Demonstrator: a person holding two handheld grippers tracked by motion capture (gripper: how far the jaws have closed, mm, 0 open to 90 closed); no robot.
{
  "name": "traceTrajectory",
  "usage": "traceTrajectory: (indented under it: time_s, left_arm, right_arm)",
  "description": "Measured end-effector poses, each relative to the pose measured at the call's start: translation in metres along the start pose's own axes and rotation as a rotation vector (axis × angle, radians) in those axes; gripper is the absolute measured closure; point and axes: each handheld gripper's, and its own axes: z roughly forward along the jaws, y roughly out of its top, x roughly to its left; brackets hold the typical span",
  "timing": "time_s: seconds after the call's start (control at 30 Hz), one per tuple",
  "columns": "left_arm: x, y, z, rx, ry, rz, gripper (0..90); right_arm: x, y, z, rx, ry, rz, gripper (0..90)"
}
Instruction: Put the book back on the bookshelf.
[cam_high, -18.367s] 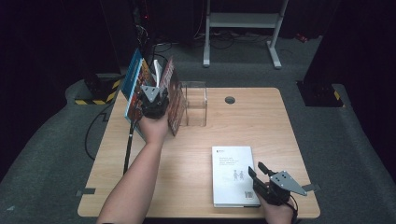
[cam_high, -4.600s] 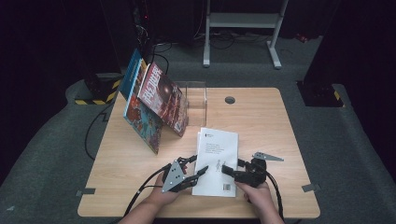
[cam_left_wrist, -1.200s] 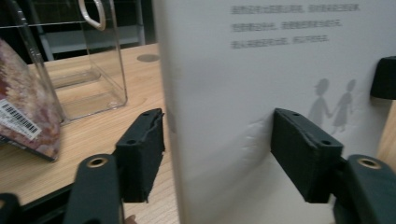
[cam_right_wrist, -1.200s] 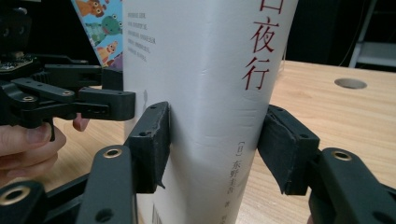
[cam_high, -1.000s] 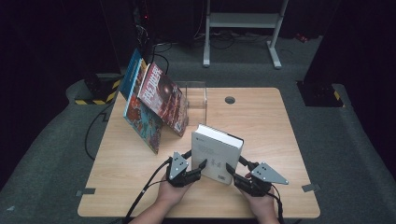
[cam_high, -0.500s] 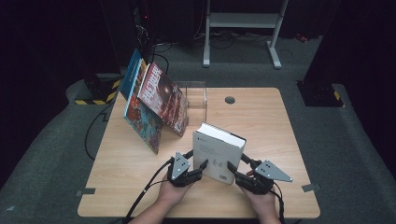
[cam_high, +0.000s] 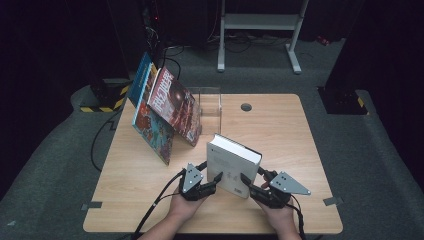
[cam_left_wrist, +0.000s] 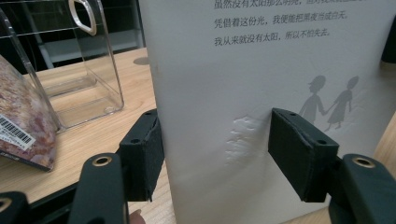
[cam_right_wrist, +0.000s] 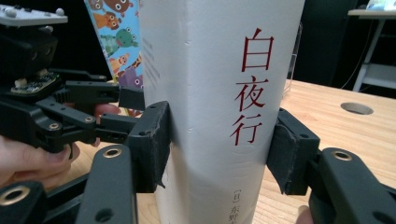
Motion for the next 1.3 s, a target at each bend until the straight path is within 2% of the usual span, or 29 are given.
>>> traceTrajectory:
  time_s: [0.17,0.23,0.33,0.37,0.6,1.03,1.07,1.3]
  left_arm:
    - [0.002,0.000,0.001,0.002,0.001,-0.019,36.2]
    - [0.003,0.000,0.001,0.010,0.018,-0.020,36.5]
    - [0.005,0.000,0.002,0.013,0.009,-0.021,37.6]
    - [0.004,-0.001,0.003,0.019,0.018,-0.009,37.6]
    - [0.008,-0.002,0.002,0.019,0.032,-0.028,37.6]
    - [0.014,-0.005,0.003,0.056,0.041,-0.024,37.6]
    - [0.016,-0.005,0.003,0.058,0.038,-0.039,37.6]
    - [0.020,-0.006,0.003,0.071,0.033,-0.056,37.7]
  right_arm:
    - [0.002,-0.002,-0.003,-0.008,0.013,-0.018,48.5]
    - [0.003,-0.003,-0.004,-0.016,0.022,-0.021,50.5]
    - [0.006,-0.004,-0.005,-0.022,0.019,-0.022,53.3]
    - [0.007,-0.004,-0.004,-0.024,0.010,-0.029,53.5]
    - [0.004,-0.004,-0.005,-0.029,-0.058,-0.021,53.6]
    - [0.001,-0.005,-0.010,-0.027,-0.114,-0.019,53.4]
    - [0.001,-0.005,-0.010,-0.027,-0.119,-0.015,53.4]
    - [-0.001,-0.005,-0.013,-0.025,-0.152,-0.021,53.3]
